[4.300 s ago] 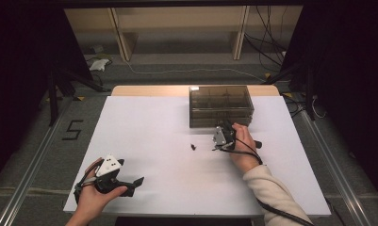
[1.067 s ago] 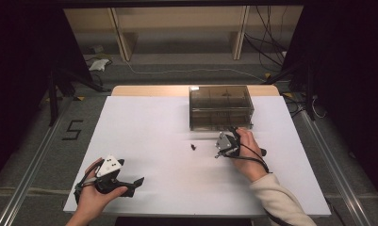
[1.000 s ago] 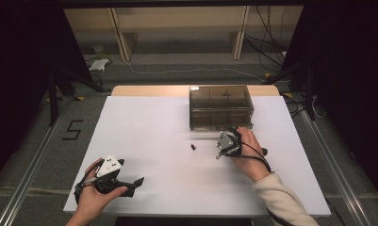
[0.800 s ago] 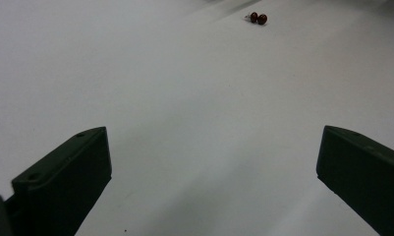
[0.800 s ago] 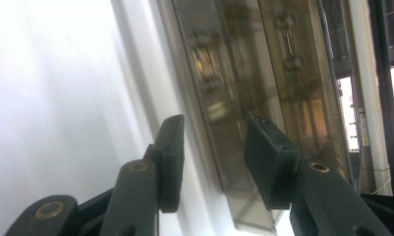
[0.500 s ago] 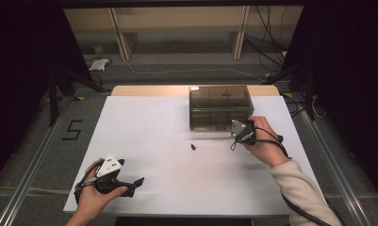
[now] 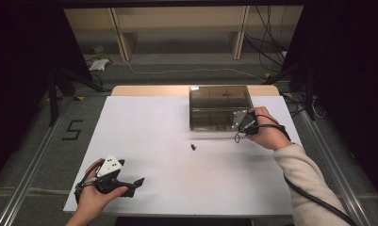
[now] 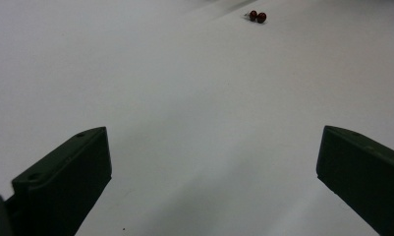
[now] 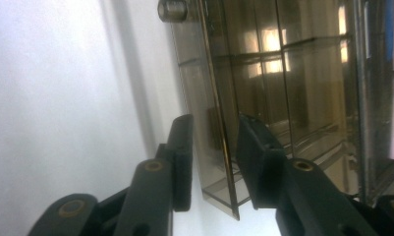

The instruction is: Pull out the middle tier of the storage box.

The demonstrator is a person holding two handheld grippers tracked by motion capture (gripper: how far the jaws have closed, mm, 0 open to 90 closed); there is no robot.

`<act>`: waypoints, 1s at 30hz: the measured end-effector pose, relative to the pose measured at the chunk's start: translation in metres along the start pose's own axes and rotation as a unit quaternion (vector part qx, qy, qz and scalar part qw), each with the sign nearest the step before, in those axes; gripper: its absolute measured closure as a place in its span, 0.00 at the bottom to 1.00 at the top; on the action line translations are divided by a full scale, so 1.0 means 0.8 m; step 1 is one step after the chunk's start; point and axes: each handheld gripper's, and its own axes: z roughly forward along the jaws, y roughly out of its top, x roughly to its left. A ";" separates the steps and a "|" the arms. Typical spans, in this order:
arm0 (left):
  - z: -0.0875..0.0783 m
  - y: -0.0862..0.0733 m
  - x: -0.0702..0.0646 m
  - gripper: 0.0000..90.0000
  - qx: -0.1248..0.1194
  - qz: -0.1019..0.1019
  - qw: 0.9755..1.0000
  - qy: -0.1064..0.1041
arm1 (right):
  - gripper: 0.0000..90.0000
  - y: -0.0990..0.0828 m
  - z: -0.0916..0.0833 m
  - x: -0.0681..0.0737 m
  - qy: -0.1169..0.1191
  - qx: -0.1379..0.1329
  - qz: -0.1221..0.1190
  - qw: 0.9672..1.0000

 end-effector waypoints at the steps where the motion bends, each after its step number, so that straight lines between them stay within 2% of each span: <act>1: 0.000 0.000 0.000 0.00 0.000 0.001 1.000 0.000 | 0.80 -0.001 0.001 -0.001 0.006 0.000 0.000 1.000; 8: 0.000 0.000 0.001 0.00 0.001 -0.001 1.000 0.001 | 0.86 -0.003 0.004 -0.010 0.034 -0.001 -0.005 0.999; 12: 0.000 0.000 0.001 0.00 0.001 -0.001 1.000 0.000 | 0.89 -0.001 0.006 -0.015 0.053 0.009 -0.025 0.998; 20: 0.000 0.000 0.001 0.00 0.000 -0.002 1.000 0.000 | 0.92 0.001 0.005 -0.023 0.084 0.013 -0.043 0.995; 30: 0.000 -0.001 0.001 0.00 0.001 -0.002 1.000 0.001 | 0.94 0.000 0.002 -0.023 0.111 0.000 -0.039 0.993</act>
